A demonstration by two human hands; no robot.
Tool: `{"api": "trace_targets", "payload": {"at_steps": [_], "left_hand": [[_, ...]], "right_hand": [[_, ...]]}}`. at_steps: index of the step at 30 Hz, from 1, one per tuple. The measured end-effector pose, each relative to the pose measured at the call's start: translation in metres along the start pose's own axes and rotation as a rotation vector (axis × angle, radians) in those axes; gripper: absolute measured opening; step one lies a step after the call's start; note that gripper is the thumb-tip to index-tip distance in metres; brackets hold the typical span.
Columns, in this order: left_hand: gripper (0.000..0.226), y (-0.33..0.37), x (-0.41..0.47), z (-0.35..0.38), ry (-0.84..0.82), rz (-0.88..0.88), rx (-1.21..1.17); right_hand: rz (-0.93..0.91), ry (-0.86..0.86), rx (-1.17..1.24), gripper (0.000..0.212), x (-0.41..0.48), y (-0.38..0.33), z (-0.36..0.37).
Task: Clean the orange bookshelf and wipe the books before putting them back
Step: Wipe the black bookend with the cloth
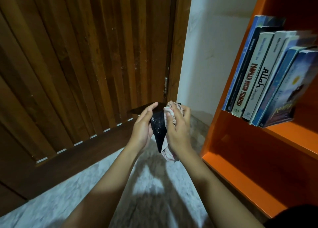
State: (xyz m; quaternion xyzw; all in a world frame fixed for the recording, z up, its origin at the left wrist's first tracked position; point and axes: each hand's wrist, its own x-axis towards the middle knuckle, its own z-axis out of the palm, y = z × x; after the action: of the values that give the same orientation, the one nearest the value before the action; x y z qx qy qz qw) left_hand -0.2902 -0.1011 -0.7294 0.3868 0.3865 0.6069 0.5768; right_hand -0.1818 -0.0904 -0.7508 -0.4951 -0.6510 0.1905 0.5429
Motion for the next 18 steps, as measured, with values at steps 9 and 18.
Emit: {"api": "trace_targets", "payload": {"at_steps": [9, 18], "left_hand": [[0.037, 0.005, 0.004, -0.008, 0.007, -0.021, -0.146], [0.038, 0.011, 0.000, -0.016, -0.025, -0.001, -0.156]], "right_hand": [[-0.330, -0.009, -0.040, 0.035, -0.007, -0.006, 0.012], [0.004, 0.122, -0.003, 0.029, 0.024, 0.015, -0.024]]}}
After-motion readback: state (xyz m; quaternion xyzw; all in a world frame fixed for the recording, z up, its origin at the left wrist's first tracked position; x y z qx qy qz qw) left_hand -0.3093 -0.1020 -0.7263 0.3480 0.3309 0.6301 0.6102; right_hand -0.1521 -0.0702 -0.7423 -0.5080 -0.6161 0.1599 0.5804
